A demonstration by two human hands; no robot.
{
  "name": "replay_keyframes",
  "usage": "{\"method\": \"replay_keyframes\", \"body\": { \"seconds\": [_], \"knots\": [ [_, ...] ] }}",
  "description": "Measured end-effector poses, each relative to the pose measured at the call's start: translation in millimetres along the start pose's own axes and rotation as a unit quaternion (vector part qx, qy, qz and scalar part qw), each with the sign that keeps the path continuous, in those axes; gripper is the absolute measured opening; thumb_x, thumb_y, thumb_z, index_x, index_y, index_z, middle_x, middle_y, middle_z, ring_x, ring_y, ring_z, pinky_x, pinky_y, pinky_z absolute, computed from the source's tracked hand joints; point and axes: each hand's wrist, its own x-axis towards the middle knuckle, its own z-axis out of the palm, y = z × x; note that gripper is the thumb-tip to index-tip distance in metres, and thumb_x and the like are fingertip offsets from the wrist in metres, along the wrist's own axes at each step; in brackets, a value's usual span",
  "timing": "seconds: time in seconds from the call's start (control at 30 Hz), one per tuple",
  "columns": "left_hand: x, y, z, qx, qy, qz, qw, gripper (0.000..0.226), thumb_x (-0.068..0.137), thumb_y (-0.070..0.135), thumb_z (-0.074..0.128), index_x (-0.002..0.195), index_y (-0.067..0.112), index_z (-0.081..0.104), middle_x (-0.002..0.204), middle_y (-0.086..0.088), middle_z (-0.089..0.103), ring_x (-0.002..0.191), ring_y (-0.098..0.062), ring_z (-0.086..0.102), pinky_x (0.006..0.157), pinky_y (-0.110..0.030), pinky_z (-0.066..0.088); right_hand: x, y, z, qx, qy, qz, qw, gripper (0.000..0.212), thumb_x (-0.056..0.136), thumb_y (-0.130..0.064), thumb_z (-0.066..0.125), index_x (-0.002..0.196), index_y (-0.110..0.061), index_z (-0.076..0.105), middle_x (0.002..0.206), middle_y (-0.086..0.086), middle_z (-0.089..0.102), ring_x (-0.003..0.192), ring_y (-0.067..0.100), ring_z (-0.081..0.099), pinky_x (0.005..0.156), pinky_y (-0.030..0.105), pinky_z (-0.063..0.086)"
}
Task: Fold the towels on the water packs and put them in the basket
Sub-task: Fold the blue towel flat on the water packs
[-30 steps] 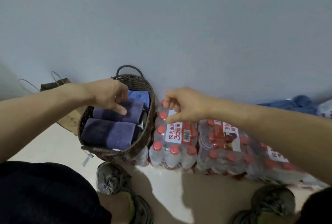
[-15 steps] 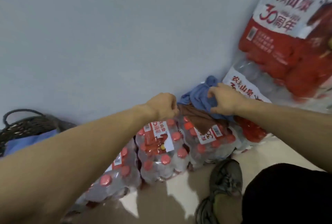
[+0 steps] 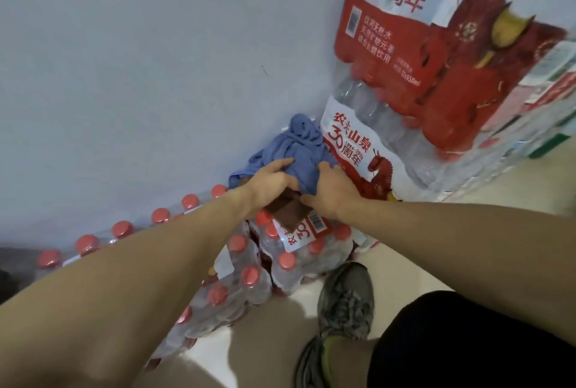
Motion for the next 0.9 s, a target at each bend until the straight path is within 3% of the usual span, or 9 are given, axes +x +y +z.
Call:
{"method": "replay_keyframes", "body": {
  "seconds": [0.17,0.23,0.37,0.5,0.6,0.7,0.77,0.83,0.9],
  "knots": [
    [-8.3,11.1,-4.1,0.109,-0.005,0.022,0.994,0.065,0.082,0.013,0.074,0.142,0.016,0.048,0.128,-0.006,0.062,0.118,-0.02,0.057,0.101,-0.027,0.045,6.3,0.5,-13.2,0.056,0.024,0.003,0.998,0.026,0.091,-0.028,0.067,0.106,-0.01,0.056,0.104,0.008,0.061,0.098,0.026,0.059,0.073,0.031,0.043],
    [-13.4,16.0,-7.0,0.122,0.017,0.048,0.991,0.059,0.086,0.011,0.072,0.141,0.011,0.05,0.116,-0.008,0.065,0.108,-0.018,0.061,0.093,-0.023,0.049,4.1,-6.1,-17.2,0.099,0.042,0.002,0.994,0.018,0.091,-0.027,0.066,0.087,-0.012,0.056,0.091,0.007,0.057,0.09,0.026,0.057,0.069,0.031,0.042],
    [-35.1,32.3,-21.6,0.163,0.091,0.109,0.976,0.045,0.094,0.006,0.061,0.137,0.0,0.049,0.094,-0.015,0.061,0.085,-0.021,0.059,0.063,-0.016,0.049,-4.6,-29.5,-30.9,0.114,0.085,-0.028,0.989,0.038,0.092,-0.035,0.062,0.063,-0.023,0.04,0.091,0.011,0.051,0.091,0.028,0.049,0.078,0.037,0.047],
    [-70.2,56.4,-51.6,0.173,0.15,0.164,0.959,0.037,0.09,0.015,0.069,0.121,-0.002,0.058,0.082,-0.012,0.059,0.068,-0.021,0.062,0.058,-0.016,0.053,-19.0,-63.2,-49.8,0.172,0.091,-0.118,0.974,0.042,0.095,-0.025,0.061,0.062,-0.022,0.036,0.06,-0.006,0.037,0.056,0.009,0.035,0.045,0.018,0.026],
    [-98.0,71.5,-84.0,0.212,0.181,0.202,0.939,0.034,0.087,0.021,0.073,0.111,-0.001,0.062,0.078,-0.01,0.059,0.072,-0.028,0.064,0.072,-0.033,0.057,-31.8,-94.4,-58.7,0.202,0.086,-0.183,0.958,0.025,0.096,-0.028,0.061,0.076,-0.015,0.053,0.072,-0.003,0.053,0.063,0.009,0.048,0.05,0.012,0.032],
    [-129.5,82.7,-116.8,0.302,0.199,0.257,0.896,0.034,0.081,0.031,0.078,0.1,0.006,0.066,0.076,-0.003,0.063,0.064,-0.013,0.056,0.061,-0.025,0.05,-43.6,-123.9,-58.2,0.241,0.081,-0.229,0.94,0.021,0.095,-0.032,0.063,0.092,-0.012,0.059,0.091,0.003,0.065,0.083,0.018,0.061,0.067,0.026,0.046],
    [-147.9,85.3,-135.8,0.32,0.201,0.292,0.878,0.038,0.078,0.032,0.08,0.097,0.003,0.065,0.079,-0.002,0.065,0.06,0.0,0.058,0.056,-0.014,0.047,-54.0,-142.8,-56.6,0.245,0.085,-0.256,0.931,0.021,0.094,-0.033,0.064,0.094,-0.014,0.056,0.092,0.0,0.062,0.085,0.017,0.059,0.066,0.024,0.044],
    [-164.6,82.9,-151.5,0.28,0.196,0.263,0.902,0.045,0.076,0.034,0.08,0.104,0.006,0.059,0.091,0.005,0.062,0.068,0.003,0.063,0.055,-0.011,0.05,-62.5,-160.4,-55.2,0.26,0.081,-0.281,0.92,0.019,0.093,-0.03,0.066,0.096,-0.015,0.055,0.093,-0.002,0.061,0.088,0.015,0.06,0.068,0.02,0.045],
    [-177.8,76.3,-165.2,0.212,0.176,0.202,0.94,0.056,0.071,0.041,0.08,0.112,0.016,0.051,0.105,0.003,0.058,0.082,-0.011,0.068,0.059,-0.02,0.058,-70.1,-175.7,-55.2,0.267,0.08,-0.303,0.911,0.016,0.09,-0.024,0.07,0.096,-0.015,0.058,0.094,-0.003,0.062,0.09,0.015,0.061,0.072,0.016,0.046]
  ]
}}
